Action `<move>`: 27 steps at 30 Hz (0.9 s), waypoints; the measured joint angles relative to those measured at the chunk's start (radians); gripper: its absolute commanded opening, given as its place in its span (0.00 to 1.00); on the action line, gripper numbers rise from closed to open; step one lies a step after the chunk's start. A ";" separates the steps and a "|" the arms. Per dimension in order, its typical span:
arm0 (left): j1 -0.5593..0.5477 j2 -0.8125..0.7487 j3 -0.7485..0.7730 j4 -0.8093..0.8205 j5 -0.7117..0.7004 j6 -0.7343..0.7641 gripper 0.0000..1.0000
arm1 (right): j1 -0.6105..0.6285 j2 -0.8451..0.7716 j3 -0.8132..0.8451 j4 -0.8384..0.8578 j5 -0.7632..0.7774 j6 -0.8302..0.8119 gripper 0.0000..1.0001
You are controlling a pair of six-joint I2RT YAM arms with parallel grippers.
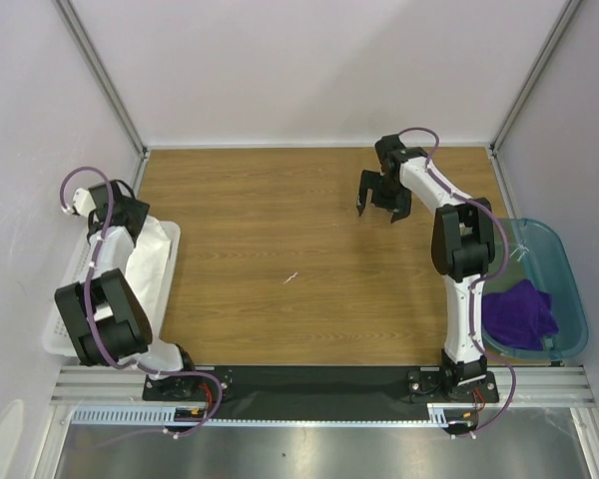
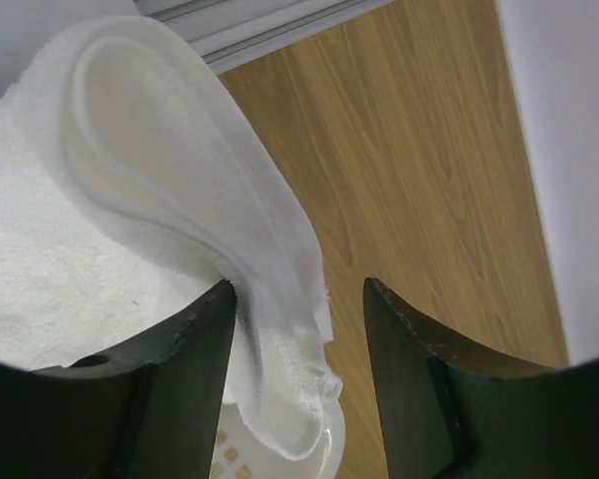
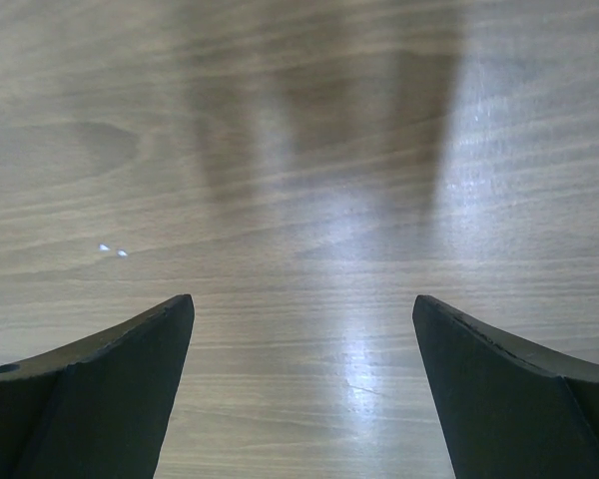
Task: Fold and stack the towels
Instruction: Neatly place the folded towel into the bin
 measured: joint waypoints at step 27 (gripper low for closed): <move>-0.002 -0.134 0.326 -0.279 0.088 0.429 1.00 | -0.022 -0.317 -0.245 0.105 0.002 0.038 1.00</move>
